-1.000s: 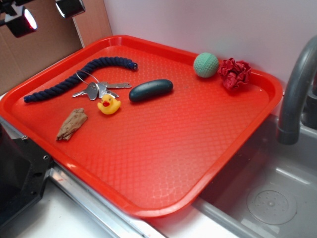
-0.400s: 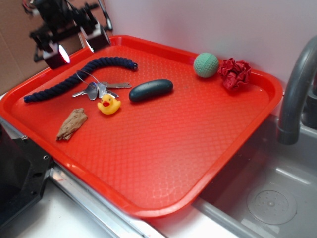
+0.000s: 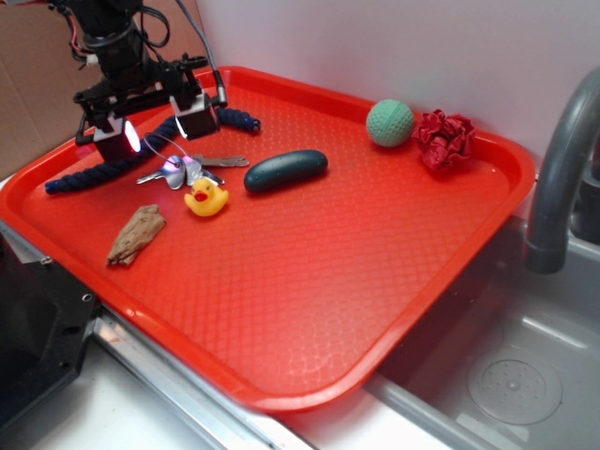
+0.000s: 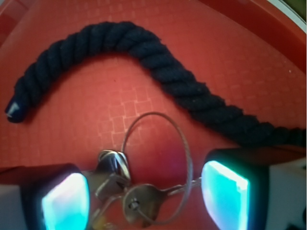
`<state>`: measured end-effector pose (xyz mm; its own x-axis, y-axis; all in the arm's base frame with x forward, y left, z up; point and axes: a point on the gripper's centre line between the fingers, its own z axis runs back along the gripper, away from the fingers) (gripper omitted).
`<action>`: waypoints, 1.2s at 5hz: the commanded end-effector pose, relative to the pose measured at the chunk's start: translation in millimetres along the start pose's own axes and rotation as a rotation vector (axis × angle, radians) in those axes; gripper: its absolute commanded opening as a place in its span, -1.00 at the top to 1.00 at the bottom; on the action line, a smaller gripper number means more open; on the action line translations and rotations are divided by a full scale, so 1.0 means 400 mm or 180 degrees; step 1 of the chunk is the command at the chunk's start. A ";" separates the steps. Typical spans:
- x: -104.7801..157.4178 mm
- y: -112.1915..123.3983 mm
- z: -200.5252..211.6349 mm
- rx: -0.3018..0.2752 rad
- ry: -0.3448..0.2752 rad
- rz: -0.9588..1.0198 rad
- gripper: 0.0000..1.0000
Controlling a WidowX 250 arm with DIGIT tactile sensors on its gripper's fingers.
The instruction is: Grab the silver keys.
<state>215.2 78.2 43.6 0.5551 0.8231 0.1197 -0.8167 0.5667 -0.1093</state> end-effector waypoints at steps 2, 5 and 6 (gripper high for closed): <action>0.009 -0.036 -0.053 0.0149 0.0022 -0.0056 1.00; -0.002 -0.061 0.150 0.0283 -0.0389 -0.0885 1.00; -0.031 -0.068 0.279 0.0218 -0.0463 -0.1210 1.00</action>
<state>213.0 41.7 137.2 0.8038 0.5524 0.2208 -0.5776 0.8135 0.0675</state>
